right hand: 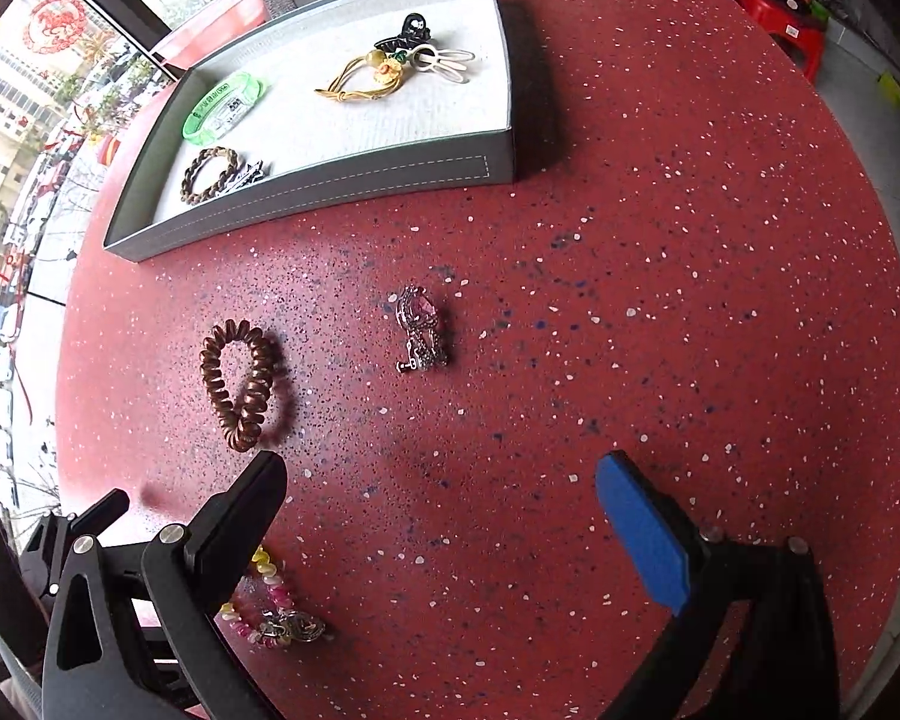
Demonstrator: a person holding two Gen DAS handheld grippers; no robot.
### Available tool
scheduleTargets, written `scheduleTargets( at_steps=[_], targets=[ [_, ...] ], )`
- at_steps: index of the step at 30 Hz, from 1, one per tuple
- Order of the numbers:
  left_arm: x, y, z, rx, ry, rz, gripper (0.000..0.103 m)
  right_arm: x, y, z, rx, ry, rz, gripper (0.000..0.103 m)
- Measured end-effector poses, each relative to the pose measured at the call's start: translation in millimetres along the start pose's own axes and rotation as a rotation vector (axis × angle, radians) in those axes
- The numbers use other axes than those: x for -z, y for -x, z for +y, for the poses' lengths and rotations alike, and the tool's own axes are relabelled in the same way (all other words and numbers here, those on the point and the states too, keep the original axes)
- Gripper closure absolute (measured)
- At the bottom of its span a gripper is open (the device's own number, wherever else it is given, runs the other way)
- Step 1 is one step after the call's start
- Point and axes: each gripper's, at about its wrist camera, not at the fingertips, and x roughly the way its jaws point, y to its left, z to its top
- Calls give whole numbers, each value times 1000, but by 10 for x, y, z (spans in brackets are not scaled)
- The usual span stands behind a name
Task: Organize jewelry
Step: 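Move both grippers back over the remaining jewelry on the table, then grasp the silver charm with the right gripper while the left grasps the pink-yellow beaded bracelet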
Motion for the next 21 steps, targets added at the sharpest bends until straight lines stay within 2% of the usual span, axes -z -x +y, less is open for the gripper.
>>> scheduleTargets(
  at_steps=[3,8,14,16,20,21],
  targets=[
    [-47,-45,-52,-4,-4,-5,0,-87,-53,35,13,3,-10,0],
    [-25,-24,-91,-8,-5,-12,0,-205,-159,136,42,26,-24,13],
    [20,44,-178,14,-25,-22,1,-277,-220,334,121,106,-56,43],
    [27,78,-226,26,-39,-24,10,-292,-228,381,136,125,-60,57],
    [50,147,-374,36,-81,-31,23,-310,-233,441,137,149,-62,75],
    [54,168,-408,39,-92,-31,28,-295,-229,452,131,153,-62,83]
  ],
)
